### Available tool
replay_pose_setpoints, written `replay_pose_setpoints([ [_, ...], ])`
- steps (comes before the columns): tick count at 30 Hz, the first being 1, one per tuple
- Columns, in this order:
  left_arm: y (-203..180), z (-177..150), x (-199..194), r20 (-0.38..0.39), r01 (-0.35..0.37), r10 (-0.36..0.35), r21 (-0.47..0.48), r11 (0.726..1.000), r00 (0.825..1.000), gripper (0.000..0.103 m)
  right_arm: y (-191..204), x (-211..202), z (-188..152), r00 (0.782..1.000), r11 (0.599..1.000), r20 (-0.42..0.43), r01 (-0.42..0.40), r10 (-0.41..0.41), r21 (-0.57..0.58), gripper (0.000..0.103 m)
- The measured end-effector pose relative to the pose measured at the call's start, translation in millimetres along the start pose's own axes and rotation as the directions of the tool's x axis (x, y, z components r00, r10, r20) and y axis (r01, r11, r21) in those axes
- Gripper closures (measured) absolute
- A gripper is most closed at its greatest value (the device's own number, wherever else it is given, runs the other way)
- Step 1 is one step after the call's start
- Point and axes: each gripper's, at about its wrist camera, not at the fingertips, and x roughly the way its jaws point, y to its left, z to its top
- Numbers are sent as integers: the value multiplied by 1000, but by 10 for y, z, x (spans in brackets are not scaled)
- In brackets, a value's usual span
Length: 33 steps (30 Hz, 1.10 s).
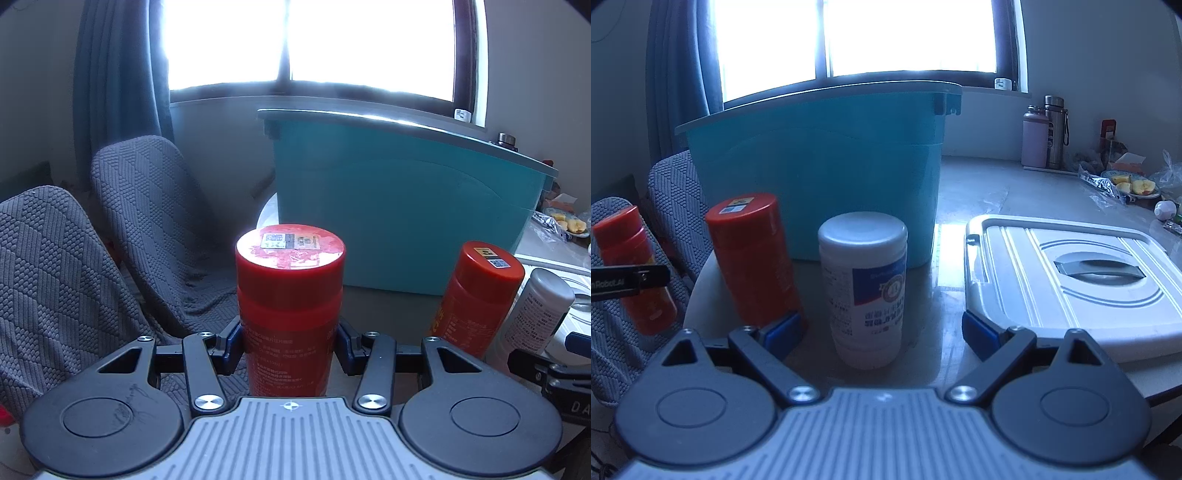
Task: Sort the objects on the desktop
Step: 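Close left tool on red canister while right tool grasps white wipes canister, then carry both canisters over teal bin and open both tools to drop them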
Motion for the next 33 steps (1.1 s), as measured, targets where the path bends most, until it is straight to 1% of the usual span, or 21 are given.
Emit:
replay_pose_setpoints([
  [11, -25, 59, -8, -4, -13, 13, -5, 1000, 1000, 53, -4, 140, 43, 1000, 1000, 10, -14, 14, -1, 10],
  [14, -24, 64, -10, -8, -18, 18, -9, 1000, 1000, 53, 6, 172, 49, 1000, 1000, 21, -13, 13, 0, 10],
  [16, -27, 66, -14, -10, -21, 21, -13, 1000, 1000, 53, 22, 181, 46, 999, 1000, 42, -27, 27, -5, 10],
  [17, -31, 69, -19, -11, -23, 22, -13, 1000, 1000, 53, 29, 185, 45, 998, 999, 53, -34, 35, -8, 13],
  [18, -36, 73, -27, -10, -24, 24, -12, 1000, 1000, 53, 46, 197, 56, 998, 999, 47, -39, 40, -25, 30],
  [19, -40, 78, -34, -10, -25, 25, -10, 1000, 1000, 53, 62, 209, 67, 998, 998, 42, -43, 45, -42, 55],
  [20, -42, 86, -45, -9, -27, 27, -10, 1000, 1000, 53, 72, 221, 97, 999, 998, 28, -36, 37, -46, 55],
  [21, -42, 96, -59, -7, -28, 28, -11, 1000, 1000, 53, 60, 215, 119, 999, 999, 27, -38, 39, -24, 55],
  [22, -42, 106, -72, -5, -29, 29, -12, 1000, 1000, 53, 50, 198, 134, 998, 999, 29, -51, 51, -16, 55],
  [24, -40, 128, -111, 2, -32, 32, -14, 999, 999, 53, 72, 135, 140, 998, 998, 42, -48, 50, -45, 55],
  [29, -48, 157, -262, 16, -35, 35, -10, 999, 999, 53, 78, -29, 136, 999, 998, 41, -32, 34, -52, 55],
  [33, -56, 146, -427, 17, -28, 28, -8, 1000, 999, 53, 95, -238, 114, 998, 997, 50, -26, 29, -68, 55],
])
